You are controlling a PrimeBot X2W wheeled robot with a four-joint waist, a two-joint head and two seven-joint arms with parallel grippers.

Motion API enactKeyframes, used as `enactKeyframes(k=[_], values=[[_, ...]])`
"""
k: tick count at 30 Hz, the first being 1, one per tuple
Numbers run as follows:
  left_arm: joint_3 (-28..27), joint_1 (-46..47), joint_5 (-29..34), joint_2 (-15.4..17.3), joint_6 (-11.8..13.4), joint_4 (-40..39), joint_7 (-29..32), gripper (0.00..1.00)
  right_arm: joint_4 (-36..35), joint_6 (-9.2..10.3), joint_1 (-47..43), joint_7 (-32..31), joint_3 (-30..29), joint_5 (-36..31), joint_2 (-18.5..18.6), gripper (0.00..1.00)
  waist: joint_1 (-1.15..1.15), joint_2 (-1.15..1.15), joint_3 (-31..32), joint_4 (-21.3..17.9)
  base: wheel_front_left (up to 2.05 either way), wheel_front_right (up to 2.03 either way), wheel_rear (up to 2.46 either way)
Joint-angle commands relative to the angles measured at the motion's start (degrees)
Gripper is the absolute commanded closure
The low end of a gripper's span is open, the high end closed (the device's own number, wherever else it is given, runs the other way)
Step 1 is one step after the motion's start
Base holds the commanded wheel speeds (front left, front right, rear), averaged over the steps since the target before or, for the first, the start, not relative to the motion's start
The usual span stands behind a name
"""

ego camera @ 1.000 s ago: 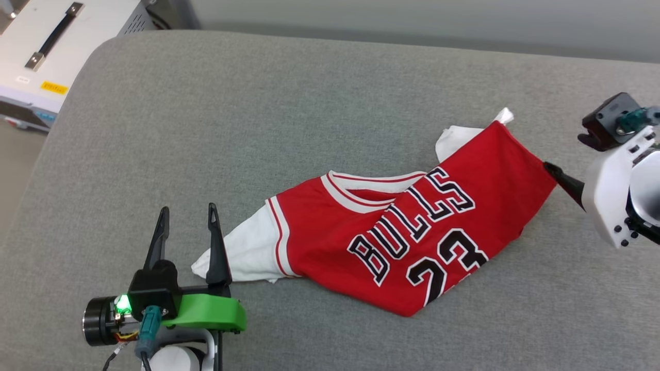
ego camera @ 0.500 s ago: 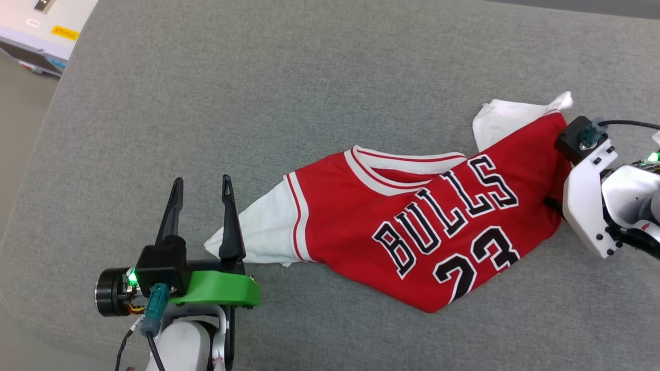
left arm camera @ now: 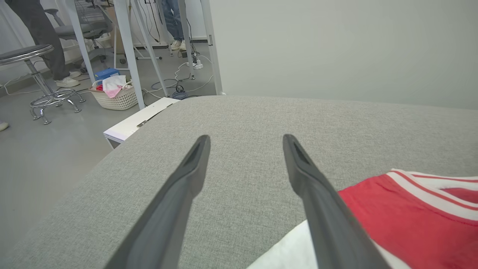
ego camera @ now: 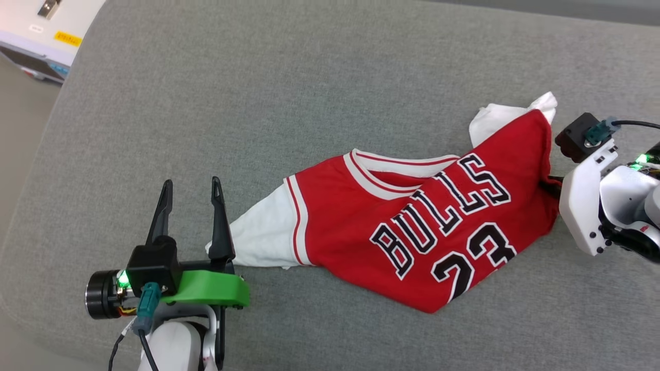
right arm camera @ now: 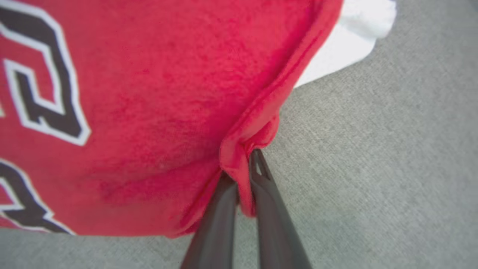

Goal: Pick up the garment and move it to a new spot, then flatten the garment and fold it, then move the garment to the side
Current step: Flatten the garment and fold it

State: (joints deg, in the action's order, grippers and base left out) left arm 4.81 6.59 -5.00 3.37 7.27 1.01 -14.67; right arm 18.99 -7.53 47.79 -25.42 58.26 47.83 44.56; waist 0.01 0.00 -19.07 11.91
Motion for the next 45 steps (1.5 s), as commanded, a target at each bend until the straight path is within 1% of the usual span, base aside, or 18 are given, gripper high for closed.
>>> enactKeyframes(k=[1, 7, 11, 16, 20, 23, 25, 28, 29, 30, 31, 33, 38, 41, 45], values=[[-0.45, -0.80, 0.50, -0.35, -0.23, 0.15, -0.32, 0.00, -0.02, 0.04, -1.33, 1.31, 0.09, 0.60, 0.39, 1.00, -0.01, 0.00, 2.79, -1.82, 0.00, 0.00, 0.00], [-1.45, -3.52, 1.01, -0.40, -0.77, 0.60, -0.33, 0.00, -3.36, 0.04, -6.99, 6.15, -2.20, 2.82, 3.15, 1.00, -0.01, 0.00, 7.38, -4.33, 0.00, 0.00, 0.00], [-2.08, -5.59, 1.22, -0.42, -0.99, 0.74, -0.33, 0.00, -5.27, 0.04, -14.14, 8.06, -5.47, 4.01, 5.40, 1.00, -0.01, 0.00, 10.11, -6.00, 0.00, 0.00, 0.00], [-2.57, -7.61, 1.43, -0.44, -1.37, 0.86, -0.33, 0.00, -6.61, 0.04, -24.58, 9.21, -11.04, 5.46, 6.39, 1.00, -0.01, 0.00, 12.24, -7.65, 0.00, 0.00, 0.00], [-2.70, -8.37, 1.59, -0.46, -1.54, 0.92, -0.33, 0.00, -6.13, 0.04, -33.50, 9.71, -15.78, 6.23, 5.82, 1.00, -0.01, 0.00, 12.97, -8.16, 0.00, 0.00, 0.00], [-2.63, -8.58, 1.67, -0.46, -1.71, 0.91, -0.33, 0.00, -4.19, 0.04, -40.06, 10.38, -19.56, 6.73, 3.99, 1.00, -0.01, 0.00, 13.24, -8.20, 0.00, 0.00, 0.00], [-2.57, -8.70, 1.74, -0.47, -1.81, 0.93, -0.33, 0.00, -3.15, 0.04, -43.64, 10.66, -21.46, 5.62, 2.98, 1.00, -0.01, 0.00, 13.28, -8.20, 0.00, 0.00, 0.00], [-2.77, -8.96, 1.77, -0.47, -1.83, 0.94, -0.33, 0.00, -2.50, 0.04, -47.73, 11.61, -24.70, 5.04, 0.46, 1.00, -0.01, 0.00, 13.48, -8.35, 0.00, 0.00, 0.00], [-2.90, -9.13, 1.79, -0.47, -1.84, 0.97, -0.33, 0.00, -2.63, 0.04, -48.79, 12.11, -26.04, 4.68, -0.48, 0.86, -0.01, 0.00, 13.61, -8.49, 0.00, 0.00, 0.00], [-3.00, -9.26, 1.81, -0.47, -1.86, 0.99, -0.33, 0.00, -2.77, 0.04, -49.40, 12.64, -27.20, 4.18, -1.09, 0.57, -0.01, 0.00, 13.75, -8.62, 0.00, 0.00, 0.00], [-3.10, -9.39, 1.85, -0.48, -1.92, 1.03, -0.33, 0.00, -3.01, 0.04, -49.96, 13.49, -28.94, 3.35, -1.84, 0.00, -0.01, 0.00, 13.86, -8.73, 0.00, 0.00, 0.00], [-3.24, -9.58, 1.98, -0.48, -2.07, 1.06, -0.33, 0.00, -3.86, 0.04, -50.79, 14.62, -32.21, 2.06, -3.16, 0.00, -0.01, 0.00, 14.09, -8.92, 0.00, 0.00, 0.00], [-3.45, -9.79, 2.75, -0.48, -2.24, 0.85, -0.33, 0.00, -8.71, 0.04, -51.80, 16.40, -40.61, -2.55, -4.58, 0.00, -0.01, 0.00, 14.71, -9.20, 0.00, 0.00, 0.00], [-3.54, -9.80, 3.02, -0.48, -2.39, 0.56, -0.33, 0.00, -13.15, 0.04, -51.63, 17.17, -47.26, -4.92, -5.65, 0.00, -0.01, 0.00, 14.68, -9.04, 0.00, 0.00, 0.00], [-3.45, -9.37, 3.37, -0.48, -2.65, 0.25, -0.33, 0.00, -19.83, 0.04, -49.65, 15.80, -53.48, -8.08, -6.79, 0.00, -0.01, 0.00, 14.08, -8.48, 0.00, 0.00, 0.00]])
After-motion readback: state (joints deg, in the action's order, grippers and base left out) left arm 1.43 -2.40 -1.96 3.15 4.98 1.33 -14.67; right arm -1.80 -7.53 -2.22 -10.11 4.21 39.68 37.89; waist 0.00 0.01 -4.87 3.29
